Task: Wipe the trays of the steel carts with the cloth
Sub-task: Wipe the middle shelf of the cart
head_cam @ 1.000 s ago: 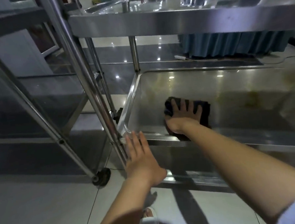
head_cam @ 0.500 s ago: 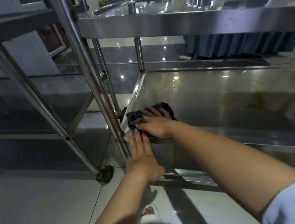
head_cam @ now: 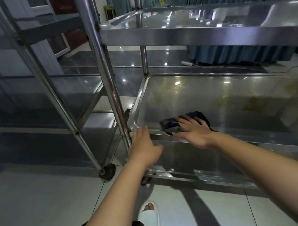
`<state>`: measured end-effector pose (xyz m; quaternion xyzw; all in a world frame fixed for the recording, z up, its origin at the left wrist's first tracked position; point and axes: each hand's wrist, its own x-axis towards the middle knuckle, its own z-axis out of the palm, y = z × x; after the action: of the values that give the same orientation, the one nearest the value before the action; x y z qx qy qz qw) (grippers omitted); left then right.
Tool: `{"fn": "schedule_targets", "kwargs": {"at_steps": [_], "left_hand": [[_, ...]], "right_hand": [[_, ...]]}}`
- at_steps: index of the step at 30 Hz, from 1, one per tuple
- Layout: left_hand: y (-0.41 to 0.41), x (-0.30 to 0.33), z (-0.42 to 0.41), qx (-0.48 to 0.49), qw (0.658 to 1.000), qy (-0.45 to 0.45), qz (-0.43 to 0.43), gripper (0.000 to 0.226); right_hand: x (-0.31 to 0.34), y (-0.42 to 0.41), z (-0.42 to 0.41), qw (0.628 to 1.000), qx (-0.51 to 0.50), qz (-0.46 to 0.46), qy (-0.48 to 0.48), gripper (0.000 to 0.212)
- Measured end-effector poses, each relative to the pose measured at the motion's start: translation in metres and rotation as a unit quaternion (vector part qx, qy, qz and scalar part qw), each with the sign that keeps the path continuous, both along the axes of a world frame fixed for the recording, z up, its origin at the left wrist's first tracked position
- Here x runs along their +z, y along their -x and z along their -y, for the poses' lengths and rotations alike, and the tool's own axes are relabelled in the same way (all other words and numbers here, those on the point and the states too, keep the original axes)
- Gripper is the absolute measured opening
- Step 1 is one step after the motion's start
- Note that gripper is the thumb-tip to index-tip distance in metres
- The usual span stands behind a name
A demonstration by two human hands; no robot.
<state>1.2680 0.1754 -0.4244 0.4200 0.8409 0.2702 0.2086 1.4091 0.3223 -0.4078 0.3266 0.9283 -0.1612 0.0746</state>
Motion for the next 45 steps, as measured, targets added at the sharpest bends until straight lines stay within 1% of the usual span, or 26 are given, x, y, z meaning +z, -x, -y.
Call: {"fn": "schedule_targets", "kwargs": {"at_steps": [1, 2, 3, 4, 5, 6, 7, 8, 9, 10, 11, 13, 15, 19, 23, 28, 32, 34, 35, 37, 39, 40, 41, 44, 45], "left_hand": [[0.003, 0.007, 0.002, 0.045, 0.996, -0.068, 0.025, 0.068], [0.005, 0.016, 0.005, 0.097, 0.984, -0.142, 0.049, 0.049], [0.008, 0.024, 0.008, 0.152, 0.961, -0.222, 0.063, 0.032], [0.013, 0.033, 0.012, 0.205, 0.93, -0.3, 0.057, 0.019], [0.019, 0.038, 0.016, 0.254, 0.894, -0.367, 0.043, 0.014], [0.026, 0.041, 0.018, 0.289, 0.864, -0.411, 0.036, 0.019], [0.034, 0.04, 0.018, 0.304, 0.851, -0.426, 0.049, 0.03], [0.039, 0.039, 0.016, 0.298, 0.857, -0.411, 0.086, 0.043], [0.043, 0.034, 0.013, 0.275, 0.873, -0.379, 0.135, 0.05], [0.044, 0.031, 0.009, 0.245, 0.888, -0.348, 0.173, 0.052], [0.044, 0.027, 0.006, 0.226, 0.896, -0.334, 0.185, 0.048], [0.043, 0.022, 0.002, 0.243, 0.896, -0.345, 0.138, 0.039], [0.044, 0.02, 0.0, 0.267, 0.89, -0.356, 0.094, 0.035], [0.05, 0.017, -0.001, 0.286, 0.886, -0.358, 0.067, 0.026], [0.053, 0.013, -0.003, 0.283, 0.886, -0.363, 0.055, 0.021], [0.049, 0.014, 0.0, 0.275, 0.897, -0.34, 0.059, 0.022], [0.05, 0.017, 0.002, 0.273, 0.903, -0.325, 0.065, 0.022], [0.048, 0.02, 0.001, 0.285, 0.896, -0.336, 0.062, 0.028], [0.046, 0.022, 0.0, 0.298, 0.889, -0.345, 0.046, 0.036], [0.037, 0.029, -0.001, 0.327, 0.87, -0.367, -0.028, 0.052], [0.019, 0.036, -0.007, 0.305, 0.86, -0.393, -0.112, 0.058], [0.008, 0.038, -0.011, 0.271, 0.863, -0.402, -0.14, 0.058], [-0.002, 0.037, -0.018, 0.234, 0.874, -0.397, -0.156, 0.058], [-0.023, 0.025, -0.042, 0.147, 0.924, -0.308, -0.173, 0.056], [-0.029, 0.02, -0.05, 0.106, 0.938, -0.276, -0.182, 0.056]], "right_hand": [[0.0, -0.007, 0.0, 1.0, 0.008, 0.001, -0.002, 0.062], [0.001, -0.011, 0.001, 1.0, 0.015, 0.002, -0.003, 0.061], [0.001, -0.013, 0.002, 1.0, 0.018, 0.002, -0.004, 0.061], [0.001, -0.012, 0.003, 1.0, 0.017, 0.001, -0.008, 0.061], [0.002, -0.01, 0.005, 1.0, 0.014, 0.0, -0.014, 0.062], [0.002, -0.006, 0.007, 1.0, 0.012, -0.002, -0.022, 0.063], [0.002, -0.001, 0.009, 1.0, 0.011, -0.002, -0.029, 0.063], [0.002, 0.005, 0.012, 0.999, 0.011, -0.004, -0.035, 0.061], [0.002, 0.013, 0.015, 0.999, 0.013, -0.008, -0.038, 0.059], [0.001, 0.022, 0.019, 0.999, 0.019, -0.013, -0.04, 0.058], [-0.001, 0.033, 0.023, 0.998, 0.027, -0.02, -0.044, 0.058], [-0.005, 0.059, 0.029, 0.997, 0.046, -0.029, -0.05, 0.058], [-0.01, 0.091, 0.03, 0.997, 0.055, -0.033, -0.044, 0.06], [-0.017, 0.138, 0.02, 0.998, 0.039, -0.022, -0.033, 0.063], [-0.015, 0.151, -0.007, 1.0, 0.008, -0.024, -0.015, 0.065], [-0.019, 0.124, -0.044, 0.998, -0.045, -0.037, -0.031, 0.064], [-0.019, 0.067, -0.078, 0.992, -0.112, -0.01, -0.06, 0.063], [-0.019, 0.029, -0.095, 0.987, -0.15, 0.004, -0.065, 0.064], [-0.02, 0.009, -0.102, 0.983, -0.17, 0.01, -0.067, 0.064], [-0.021, -0.028, -0.114, 0.975, -0.208, 0.025, -0.075, 0.066], [-0.02, -0.056, -0.117, 0.967, -0.239, 0.029, -0.079, 0.068], [-0.02, -0.065, -0.116, 0.964, -0.252, 0.028, -0.08, 0.068], [-0.02, -0.07, -0.113, 0.961, -0.264, 0.028, -0.08, 0.067], [-0.016, -0.057, -0.093, 0.952, -0.298, 0.031, -0.066, 0.064], [-0.016, -0.046, -0.084, 0.954, -0.293, 0.029, -0.06, 0.063]]}}
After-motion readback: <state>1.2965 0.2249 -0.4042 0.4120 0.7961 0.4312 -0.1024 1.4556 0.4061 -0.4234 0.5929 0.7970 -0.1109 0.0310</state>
